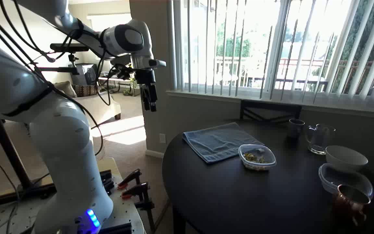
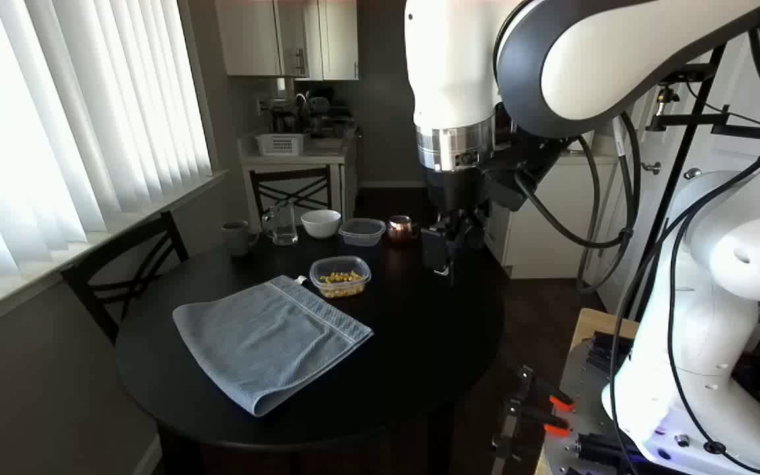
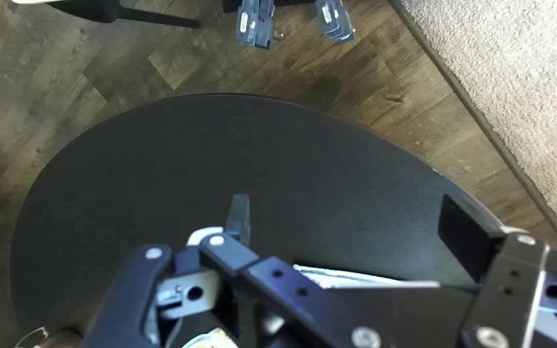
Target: Pour the candy in the clear bowl onto the blue towel
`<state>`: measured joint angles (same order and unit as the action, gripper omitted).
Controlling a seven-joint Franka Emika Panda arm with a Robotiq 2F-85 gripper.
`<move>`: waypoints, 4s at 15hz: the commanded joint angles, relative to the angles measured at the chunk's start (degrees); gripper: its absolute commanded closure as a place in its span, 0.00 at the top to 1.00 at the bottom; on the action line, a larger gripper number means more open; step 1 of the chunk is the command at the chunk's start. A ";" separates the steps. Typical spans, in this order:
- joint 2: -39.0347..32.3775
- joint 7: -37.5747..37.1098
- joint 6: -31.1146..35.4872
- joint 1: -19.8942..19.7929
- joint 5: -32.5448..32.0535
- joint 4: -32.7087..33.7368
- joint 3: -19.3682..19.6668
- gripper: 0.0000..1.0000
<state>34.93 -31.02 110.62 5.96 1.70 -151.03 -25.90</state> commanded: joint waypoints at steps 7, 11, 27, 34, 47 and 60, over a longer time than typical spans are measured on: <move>-0.39 -0.76 -0.16 1.48 -0.89 0.10 1.41 1.00; -1.85 0.71 1.47 1.12 -1.91 0.81 1.77 1.00; -47.13 3.88 10.11 1.72 -26.86 33.03 7.22 1.00; -52.97 2.45 6.20 3.56 -7.29 41.15 16.15 1.00; -53.02 3.25 6.39 4.80 -5.62 41.32 18.69 1.00; -74.63 -4.42 5.20 2.91 0.03 70.01 27.10 1.00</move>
<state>-34.06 -32.08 117.79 9.74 -0.80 -88.01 -0.77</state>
